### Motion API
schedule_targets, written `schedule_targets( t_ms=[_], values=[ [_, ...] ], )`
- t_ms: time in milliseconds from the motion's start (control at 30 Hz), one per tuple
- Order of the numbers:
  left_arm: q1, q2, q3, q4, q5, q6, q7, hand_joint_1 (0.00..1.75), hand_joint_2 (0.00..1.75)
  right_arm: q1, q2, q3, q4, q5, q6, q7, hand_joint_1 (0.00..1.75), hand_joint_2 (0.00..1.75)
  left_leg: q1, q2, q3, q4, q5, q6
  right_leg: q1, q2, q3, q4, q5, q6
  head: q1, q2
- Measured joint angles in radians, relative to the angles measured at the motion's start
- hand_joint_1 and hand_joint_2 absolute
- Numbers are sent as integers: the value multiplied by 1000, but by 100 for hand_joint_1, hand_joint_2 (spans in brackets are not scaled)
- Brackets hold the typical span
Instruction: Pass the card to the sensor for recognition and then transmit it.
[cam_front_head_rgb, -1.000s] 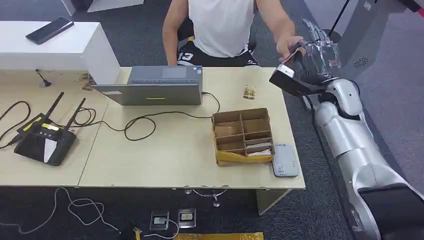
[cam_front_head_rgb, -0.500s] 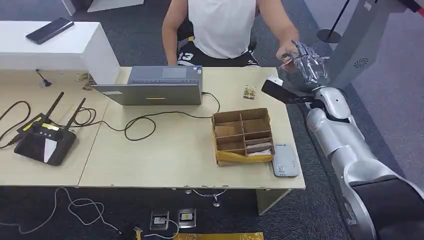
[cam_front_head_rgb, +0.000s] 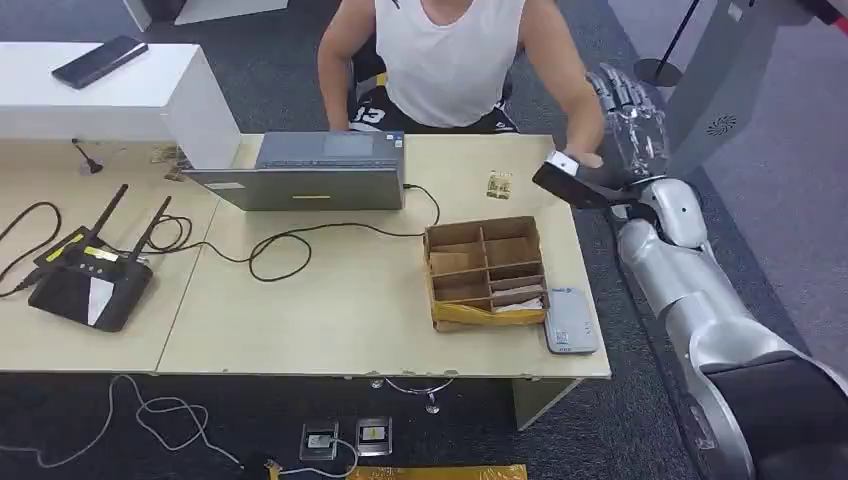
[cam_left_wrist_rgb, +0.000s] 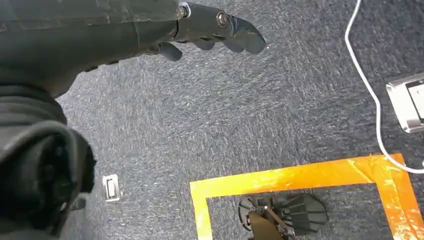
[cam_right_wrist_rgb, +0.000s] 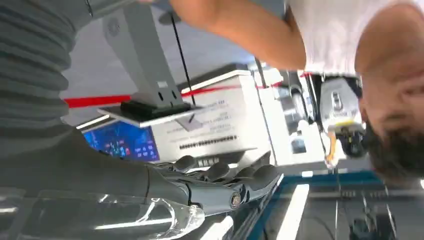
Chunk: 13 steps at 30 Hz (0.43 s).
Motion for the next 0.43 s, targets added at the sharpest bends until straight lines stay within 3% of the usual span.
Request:
schedule_targets(
  t_ms=[100, 233, 433],
  values=[
    [11, 0, 0, 0, 13, 15, -10, 0, 0, 1, -31, -16, -34, -33, -77, -13, 0, 175, 0, 1, 0, 0, 0, 0, 0, 1, 0, 0, 0, 0, -1, 0],
    [28, -1, 0, 0, 31, 30, -19, 0, 0, 15, -100, -64, -103, -80, -98, -14, 0, 175, 0, 1, 1, 1, 0, 0, 0, 1, 0, -1, 0, 0, -1, 0],
    [39, -6, 8, 0, 69, 51, -18, 0, 0, 62, -232, -248, -166, -175, -104, 11, 0, 175, -1, 0, 1, 1, -1, 1, -1, 0, 0, -3, 0, 0, 0, 0]
  ],
)
